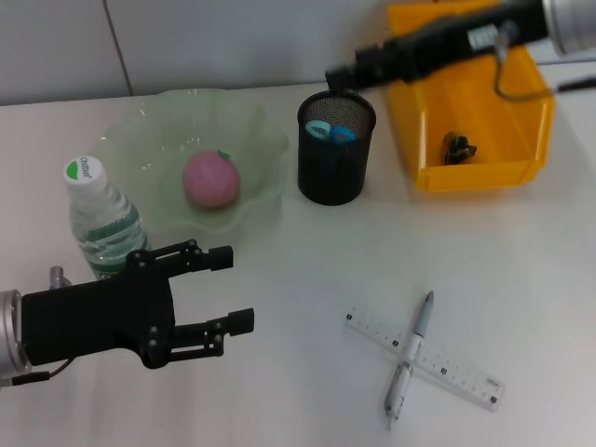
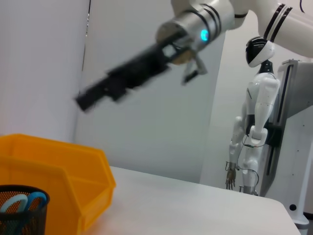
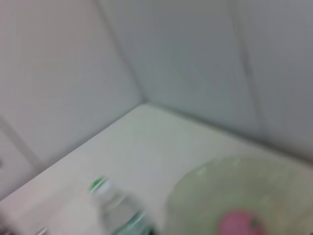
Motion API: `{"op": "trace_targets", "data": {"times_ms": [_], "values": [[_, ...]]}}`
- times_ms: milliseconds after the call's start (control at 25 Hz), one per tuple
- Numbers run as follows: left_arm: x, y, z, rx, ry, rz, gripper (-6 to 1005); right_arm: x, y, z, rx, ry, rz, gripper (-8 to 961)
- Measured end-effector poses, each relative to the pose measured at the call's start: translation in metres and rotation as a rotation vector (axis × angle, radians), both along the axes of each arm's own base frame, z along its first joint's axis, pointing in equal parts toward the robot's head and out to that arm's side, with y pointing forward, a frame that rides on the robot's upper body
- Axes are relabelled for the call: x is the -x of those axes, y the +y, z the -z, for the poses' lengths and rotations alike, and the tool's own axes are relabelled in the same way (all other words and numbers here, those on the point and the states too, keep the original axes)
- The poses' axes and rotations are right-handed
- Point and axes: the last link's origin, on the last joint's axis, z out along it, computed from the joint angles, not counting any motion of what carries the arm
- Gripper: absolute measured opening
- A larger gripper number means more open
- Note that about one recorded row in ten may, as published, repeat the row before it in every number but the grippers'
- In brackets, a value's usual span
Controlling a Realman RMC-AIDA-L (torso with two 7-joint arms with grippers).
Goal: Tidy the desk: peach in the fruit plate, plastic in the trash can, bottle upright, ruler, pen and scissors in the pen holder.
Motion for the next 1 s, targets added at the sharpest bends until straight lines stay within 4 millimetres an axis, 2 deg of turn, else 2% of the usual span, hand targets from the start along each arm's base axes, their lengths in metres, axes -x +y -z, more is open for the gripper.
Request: {"op": "trace_targets", "data": {"times_ms": [200, 400, 680, 720, 1000], "values": [[0.001, -0.001, 0.0, 0.005, 0.009, 0.0, 788, -0.013, -0.025, 0.006, 0.16, -0.011, -0.011, 696], [0.006, -0.005, 0.005, 0.033, 0.043, 0.003, 788, -0.014, -0.042, 0.011, 0.273, -0.043, -0.028, 695], [0.007, -0.007, 0.006, 0.04, 0.052, 0.003, 788, -0.017, -0.046, 0.034, 0.329, -0.269, 0.026, 694], [0.007, -0.007, 0.006, 0.04, 0.053, 0.003, 788, -0.015, -0.047, 0.042, 0.336, -0.346, 0.042, 694], [0.01, -0.01, 0.006, 0.042, 0.054, -0.007, 788, -0.007, -0.047, 0.062, 0.313, -0.561, 0.106, 693]]}}
